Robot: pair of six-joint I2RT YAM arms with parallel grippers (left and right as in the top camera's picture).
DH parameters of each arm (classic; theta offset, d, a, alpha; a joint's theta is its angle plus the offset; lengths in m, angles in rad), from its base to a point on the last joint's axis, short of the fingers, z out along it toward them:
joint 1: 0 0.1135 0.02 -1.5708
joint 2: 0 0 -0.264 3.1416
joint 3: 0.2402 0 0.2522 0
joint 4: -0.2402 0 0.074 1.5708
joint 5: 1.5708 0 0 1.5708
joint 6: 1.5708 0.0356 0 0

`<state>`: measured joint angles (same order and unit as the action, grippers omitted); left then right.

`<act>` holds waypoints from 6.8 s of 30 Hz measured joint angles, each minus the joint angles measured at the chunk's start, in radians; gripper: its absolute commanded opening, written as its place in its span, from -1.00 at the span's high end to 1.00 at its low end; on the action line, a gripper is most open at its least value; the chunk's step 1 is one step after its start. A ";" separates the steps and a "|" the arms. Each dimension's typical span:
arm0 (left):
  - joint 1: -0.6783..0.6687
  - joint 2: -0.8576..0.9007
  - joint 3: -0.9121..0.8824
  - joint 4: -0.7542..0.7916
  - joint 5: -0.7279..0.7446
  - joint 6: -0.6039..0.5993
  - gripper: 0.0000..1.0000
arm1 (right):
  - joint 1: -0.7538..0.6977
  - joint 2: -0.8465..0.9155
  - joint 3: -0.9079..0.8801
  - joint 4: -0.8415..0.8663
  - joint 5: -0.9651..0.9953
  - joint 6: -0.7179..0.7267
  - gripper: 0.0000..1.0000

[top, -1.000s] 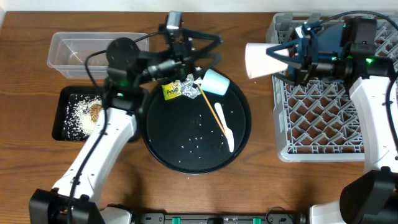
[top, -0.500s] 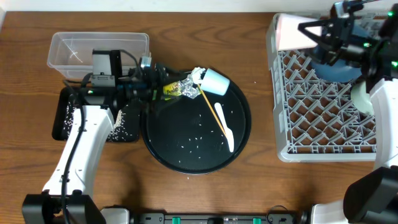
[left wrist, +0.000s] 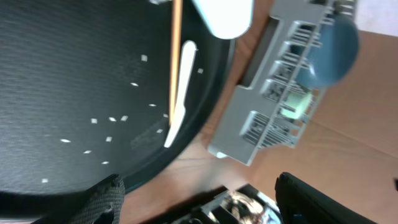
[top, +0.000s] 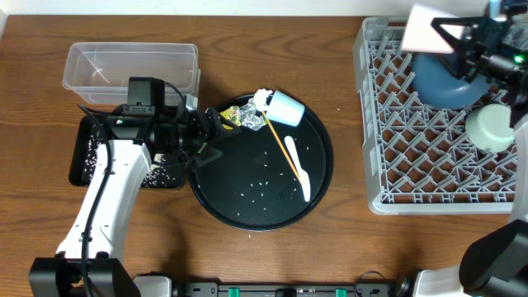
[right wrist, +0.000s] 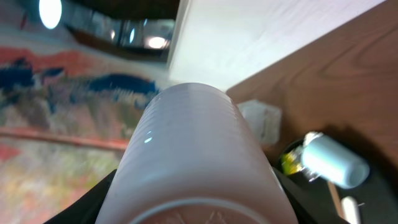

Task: Sort waste into correct bins and load items into the dishwasher rack
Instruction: 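Lower the pink cup into the front right of the dish rack, then open the right gripper and raise it off the pink cup, then reach the left gripper to the light blue cup and grasp it, then lift the light blue cup and hold it toward the right gripper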

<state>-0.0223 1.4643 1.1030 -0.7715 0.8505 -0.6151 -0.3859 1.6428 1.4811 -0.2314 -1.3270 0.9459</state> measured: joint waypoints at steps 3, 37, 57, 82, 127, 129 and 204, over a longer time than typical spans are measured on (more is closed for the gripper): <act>0.000 0.000 0.000 -0.015 -0.036 0.015 -0.58 | -0.035 0.000 0.000 -0.034 0.035 -0.035 0.02; 0.000 0.000 0.000 -0.036 -0.099 0.044 -0.58 | -0.118 0.000 0.146 -0.968 1.195 -0.637 -0.12; -0.001 0.000 0.000 -0.036 -0.099 0.045 -0.57 | -0.056 0.008 -0.005 -0.854 1.307 -0.635 -0.29; -0.001 0.000 0.000 -0.034 -0.099 0.095 -0.60 | -0.049 0.061 0.100 -0.990 1.200 -0.653 -0.98; -0.198 0.497 0.001 0.905 0.013 0.355 -0.60 | 0.331 -0.092 -0.190 -0.871 0.615 -1.060 -0.98; -0.219 0.497 0.001 0.932 0.021 0.354 -0.60 | 0.331 -0.092 -0.203 -0.867 0.615 -1.060 -0.98; -0.286 0.407 0.003 0.933 0.099 -0.040 0.88 | 0.331 -0.092 -0.233 -0.867 0.515 -1.059 -0.99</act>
<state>-0.3080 1.8717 1.1065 0.1612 0.9493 -0.6548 -0.0547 1.5513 1.2480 -1.0985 -0.8116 -0.1135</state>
